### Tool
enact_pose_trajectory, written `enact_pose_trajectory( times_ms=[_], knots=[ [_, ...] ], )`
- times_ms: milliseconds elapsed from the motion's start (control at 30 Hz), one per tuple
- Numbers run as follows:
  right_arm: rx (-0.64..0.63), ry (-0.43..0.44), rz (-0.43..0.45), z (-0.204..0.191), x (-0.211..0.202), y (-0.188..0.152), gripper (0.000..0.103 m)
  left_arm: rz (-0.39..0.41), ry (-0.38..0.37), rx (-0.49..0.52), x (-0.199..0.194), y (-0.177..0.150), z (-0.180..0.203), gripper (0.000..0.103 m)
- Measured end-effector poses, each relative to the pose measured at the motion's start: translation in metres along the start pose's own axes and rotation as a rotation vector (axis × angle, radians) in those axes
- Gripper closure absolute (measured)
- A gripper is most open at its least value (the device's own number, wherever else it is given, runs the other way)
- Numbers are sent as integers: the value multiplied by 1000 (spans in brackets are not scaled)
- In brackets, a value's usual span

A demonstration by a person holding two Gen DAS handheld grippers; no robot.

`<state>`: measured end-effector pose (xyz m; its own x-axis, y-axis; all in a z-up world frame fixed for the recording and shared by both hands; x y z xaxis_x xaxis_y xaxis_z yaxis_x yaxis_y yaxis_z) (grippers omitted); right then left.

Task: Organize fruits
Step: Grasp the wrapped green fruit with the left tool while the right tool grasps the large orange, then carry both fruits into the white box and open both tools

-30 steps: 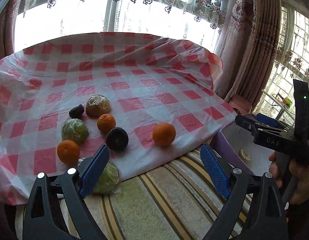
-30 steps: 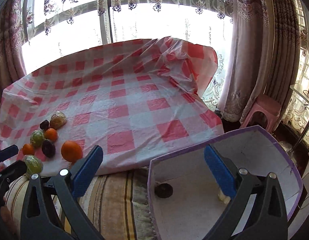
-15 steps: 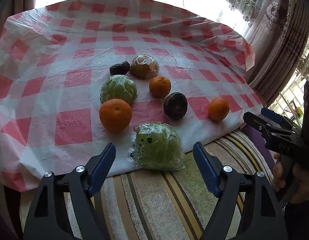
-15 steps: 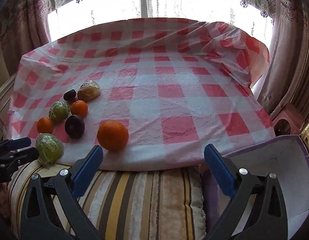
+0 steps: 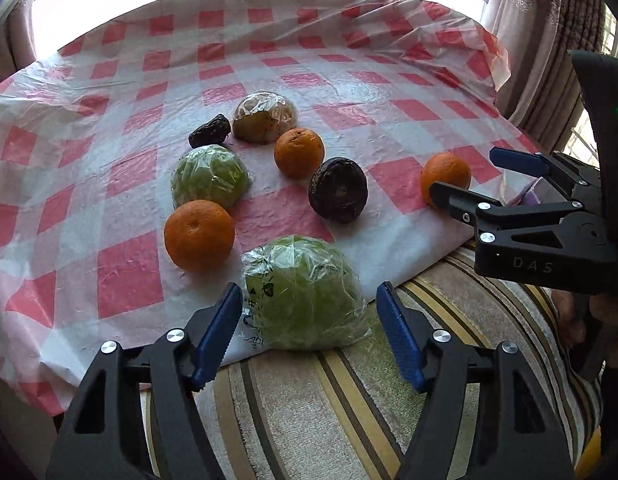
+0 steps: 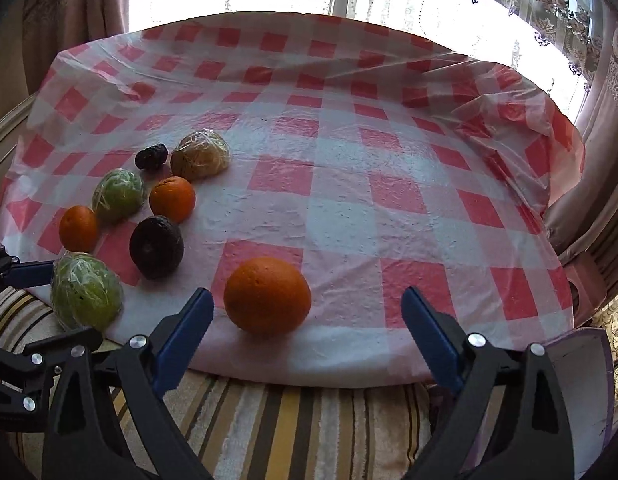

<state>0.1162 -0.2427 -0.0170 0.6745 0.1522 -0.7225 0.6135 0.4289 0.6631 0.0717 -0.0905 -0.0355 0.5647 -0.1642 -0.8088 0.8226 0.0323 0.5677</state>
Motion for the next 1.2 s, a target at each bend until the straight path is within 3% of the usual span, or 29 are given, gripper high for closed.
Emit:
enact_pose_trajectory(
  times_ms=[100,133,300,767,1200],
  knots=[
    [-1,25,-16,-2,7,0,22,7,15,3,0,-1,0,41],
    [0,35,-21,-2,9,-1,30,9,20,5,0,-1,0,46],
    [-17,78,-14,-10,9,-1,56,18,5,-11,-2,-1,-3,48],
    [88,106,38,9,-10,-9,58,52,-18,-28,-13,2,-2,48],
    [159,79,67,42,-42,-26,58,94,-14,48,-27,14,24,48]
  ],
)
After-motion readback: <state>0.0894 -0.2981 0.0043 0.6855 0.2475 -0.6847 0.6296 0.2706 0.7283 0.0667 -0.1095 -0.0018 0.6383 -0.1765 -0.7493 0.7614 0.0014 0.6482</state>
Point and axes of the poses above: each gripper's, at about its wrist camera, not at the fingertips, and x roughly the way its jaws point, z to its right, y to its top, the point moved 5 cm from there along x, roughly the way its jaws point, and after that the axes turned 10 degrees about -x, right-handed, at the moved point
